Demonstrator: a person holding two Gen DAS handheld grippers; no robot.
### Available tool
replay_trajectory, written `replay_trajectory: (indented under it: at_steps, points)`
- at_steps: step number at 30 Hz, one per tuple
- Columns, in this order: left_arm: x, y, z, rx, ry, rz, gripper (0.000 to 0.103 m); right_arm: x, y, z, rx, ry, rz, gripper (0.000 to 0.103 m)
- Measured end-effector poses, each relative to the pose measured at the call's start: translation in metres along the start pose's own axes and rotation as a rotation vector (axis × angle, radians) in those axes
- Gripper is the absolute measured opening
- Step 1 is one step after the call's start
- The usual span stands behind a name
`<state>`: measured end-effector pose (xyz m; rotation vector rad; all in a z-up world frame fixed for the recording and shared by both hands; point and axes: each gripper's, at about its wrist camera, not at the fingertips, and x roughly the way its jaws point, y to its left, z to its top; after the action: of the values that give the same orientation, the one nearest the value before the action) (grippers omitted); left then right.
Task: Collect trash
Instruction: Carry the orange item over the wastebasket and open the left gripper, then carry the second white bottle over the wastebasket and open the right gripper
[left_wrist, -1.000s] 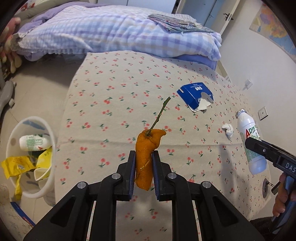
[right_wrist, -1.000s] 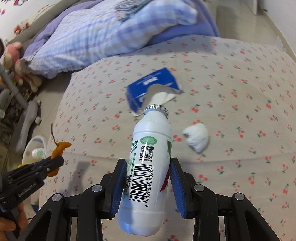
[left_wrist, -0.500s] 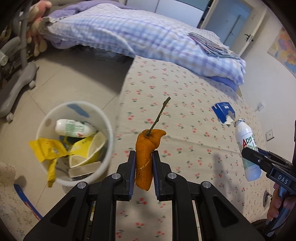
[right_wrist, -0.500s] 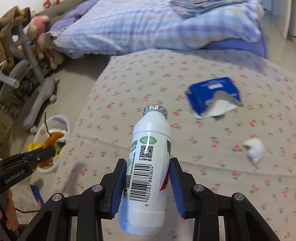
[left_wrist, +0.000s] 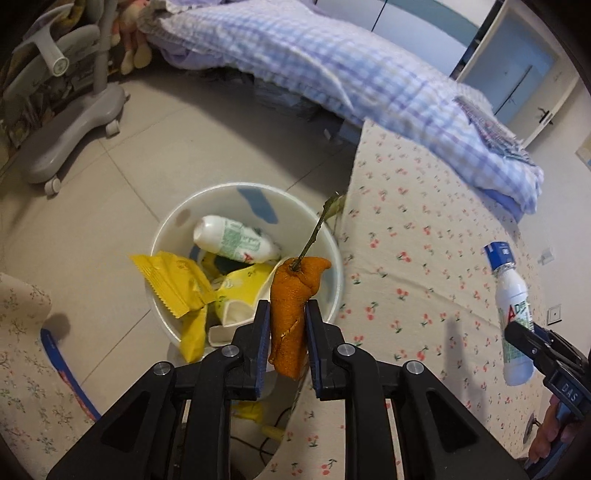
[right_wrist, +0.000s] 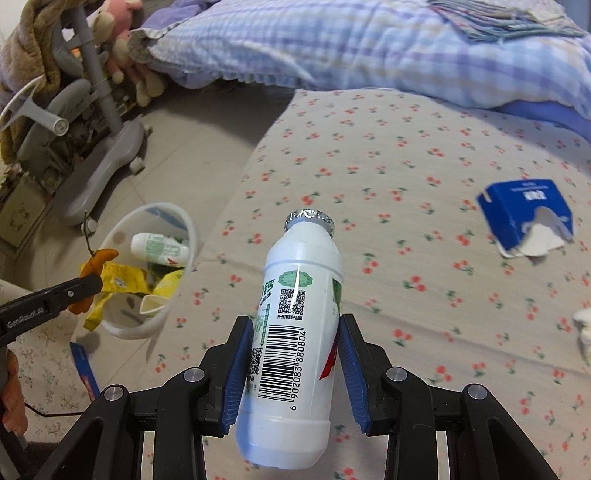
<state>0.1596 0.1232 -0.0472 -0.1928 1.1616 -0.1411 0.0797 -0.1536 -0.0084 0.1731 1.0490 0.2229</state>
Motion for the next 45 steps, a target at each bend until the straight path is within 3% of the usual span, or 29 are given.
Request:
replay_trajectory:
  at_steps: [2, 4, 5, 10, 18, 30, 39, 42, 45]
  points:
    - [0.003, 0.006, 0.001, -0.020, 0.033, 0.033, 0.061, 0.003, 0.006, 0.002, -0.009, -0.003, 0.006, 0.041]
    - [-0.001, 0.011, 0.001, -0.036, 0.017, 0.062, 0.083, 0.005, 0.011, 0.003, -0.016, -0.005, 0.007, 0.041]
    - [-0.003, 0.012, 0.000, -0.033, 0.008, 0.078, 0.086, 0.005, 0.013, 0.004, -0.020, -0.006, 0.009, 0.041]
    - [-0.015, 0.018, -0.005, 0.024, -0.037, 0.157, 0.090, 0.010, 0.024, 0.010, -0.027, -0.013, 0.024, 0.041]
    - [-0.031, 0.045, -0.018, 0.047, -0.074, 0.209, 0.090, 0.032, 0.062, 0.021, -0.065, -0.015, 0.062, 0.041]
    - [-0.042, 0.081, -0.025, 0.021, -0.098, 0.214, 0.090, 0.086, 0.118, 0.031, -0.124, -0.007, 0.125, 0.041]
    - [-0.045, 0.081, -0.022, 0.017, -0.111, 0.203, 0.090, 0.112, 0.136, 0.036, -0.128, -0.027, 0.170, 0.042]
    - [-0.045, 0.080, -0.023, 0.020, -0.112, 0.204, 0.091, 0.114, 0.133, 0.037, -0.103, -0.018, 0.200, 0.062]
    - [-0.045, 0.076, -0.023, 0.029, -0.112, 0.204, 0.090, 0.107, 0.129, 0.038, -0.094, -0.037, 0.192, 0.063]
